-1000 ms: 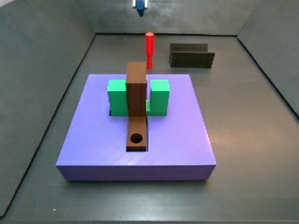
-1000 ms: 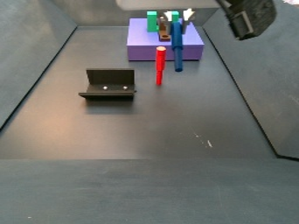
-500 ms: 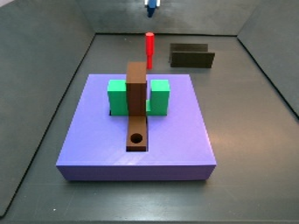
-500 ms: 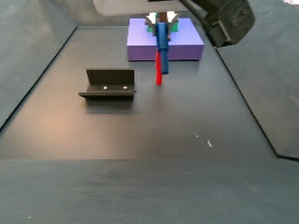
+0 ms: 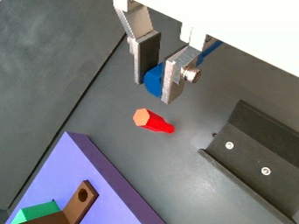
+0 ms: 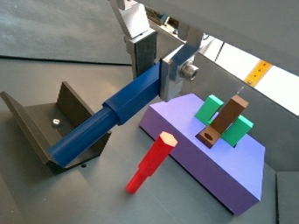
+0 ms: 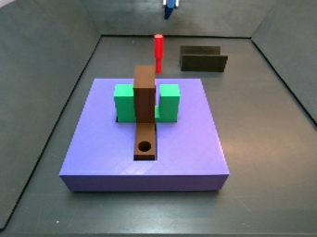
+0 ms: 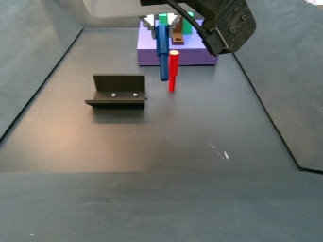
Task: Pick up the blue object. Move up. Place the blue object on the fixture. Regrasp the blue object. Move to above the board. Insert the blue object.
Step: Place the blue object on the fixture.
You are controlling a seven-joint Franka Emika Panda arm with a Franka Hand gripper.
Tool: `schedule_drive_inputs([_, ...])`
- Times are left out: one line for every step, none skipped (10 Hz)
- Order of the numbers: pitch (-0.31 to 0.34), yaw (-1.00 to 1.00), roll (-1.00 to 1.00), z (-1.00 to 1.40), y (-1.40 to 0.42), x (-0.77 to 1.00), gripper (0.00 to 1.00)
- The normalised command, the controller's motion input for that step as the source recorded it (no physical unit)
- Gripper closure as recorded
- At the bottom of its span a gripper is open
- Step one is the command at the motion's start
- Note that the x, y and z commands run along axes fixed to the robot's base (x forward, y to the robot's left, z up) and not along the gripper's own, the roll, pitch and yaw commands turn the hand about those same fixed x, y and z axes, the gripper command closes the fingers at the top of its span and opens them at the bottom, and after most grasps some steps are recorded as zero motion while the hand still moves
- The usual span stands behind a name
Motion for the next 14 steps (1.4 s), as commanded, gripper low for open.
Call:
schedule_drive_inputs([-0.003,0.0,-0.31,-0.09,-0.06,0.56,1.0])
schedule_drive_inputs([-0.037,0.0,-0.34,-0.13,-0.09,0.63,1.0])
schedule_drive_inputs([-0.011,0.0,-0.35,-0.16,-0.12,0.75,1.0])
schedule_drive_inputs([0.0,0.0,-0.35,-0.17,-0.13,0.8,1.0])
schedule_drive_inputs([0.0,0.0,-0.28,-0.18,-0.17,0.9,1.0])
schedule_drive_inputs([0.0,0.0,-0.17,-0.22,-0.17,0.92,1.0])
schedule_drive_inputs([0.0,0.0,-0.15,-0.28,-0.12,0.91,1.0])
schedule_drive_inputs([-0.017,-0.05,-0.16,-0.35,-0.03,0.88,1.0])
schedule_drive_inputs([-0.023,-0.09,-0.21,-0.33,0.0,0.85,1.0])
schedule_drive_inputs([-0.049,-0.17,-0.34,-0.25,0.0,0.8,1.0])
schedule_drive_inputs([-0.069,-0.19,-0.37,-0.23,0.0,0.8,1.0])
schedule_drive_inputs([-0.074,-0.2,-0.33,-0.25,-0.03,0.76,1.0])
schedule_drive_inputs([-0.071,-0.2,-0.25,-0.24,-0.08,0.7,1.0])
schedule_drive_inputs([-0.054,-0.08,-0.12,-0.25,-0.03,0.39,1.0])
